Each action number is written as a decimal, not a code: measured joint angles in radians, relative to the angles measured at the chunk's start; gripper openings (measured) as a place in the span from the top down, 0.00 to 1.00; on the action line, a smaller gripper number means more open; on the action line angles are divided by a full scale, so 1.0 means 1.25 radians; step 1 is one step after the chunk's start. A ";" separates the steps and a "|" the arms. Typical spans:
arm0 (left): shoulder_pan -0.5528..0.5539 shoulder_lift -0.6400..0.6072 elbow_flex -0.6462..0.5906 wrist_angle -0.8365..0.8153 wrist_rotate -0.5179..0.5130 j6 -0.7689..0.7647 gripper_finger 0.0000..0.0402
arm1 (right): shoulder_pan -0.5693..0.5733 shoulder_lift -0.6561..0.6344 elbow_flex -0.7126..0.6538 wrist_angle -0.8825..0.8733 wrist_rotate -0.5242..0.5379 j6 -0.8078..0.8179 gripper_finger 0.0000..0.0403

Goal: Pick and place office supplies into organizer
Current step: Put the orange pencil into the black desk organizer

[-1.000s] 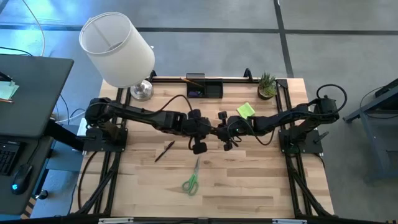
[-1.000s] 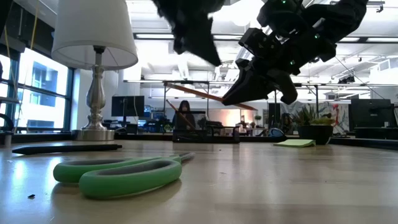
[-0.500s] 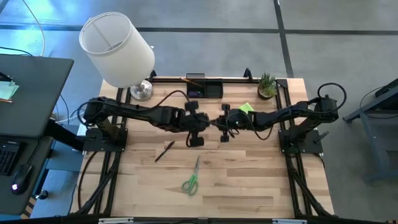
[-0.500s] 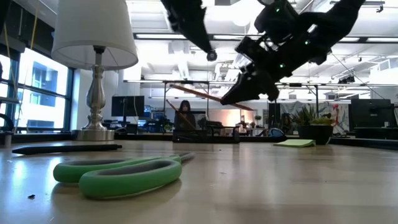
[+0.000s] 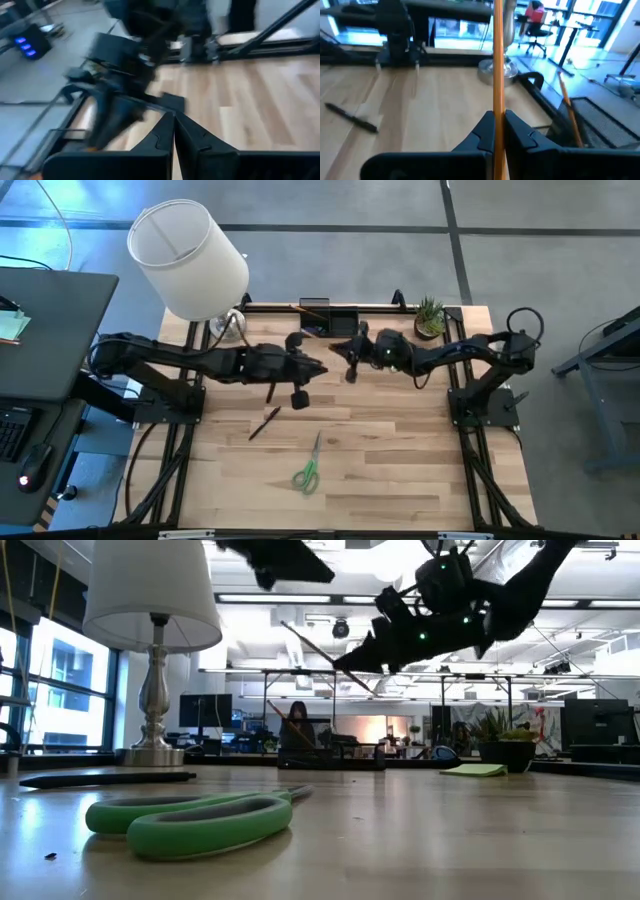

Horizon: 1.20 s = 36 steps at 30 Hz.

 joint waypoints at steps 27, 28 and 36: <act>0.042 -0.102 -0.076 0.008 0.209 -0.025 1.00 | -0.307 0.342 0.549 -0.208 -0.464 -0.031 0.99; 0.042 -0.103 -0.075 0.013 0.203 -0.024 1.00 | -0.317 0.352 0.554 -0.210 -0.466 -0.040 0.98; 0.042 -0.131 -0.075 0.078 0.145 0.034 1.00 | -0.382 0.472 0.613 -0.125 -0.550 0.008 0.99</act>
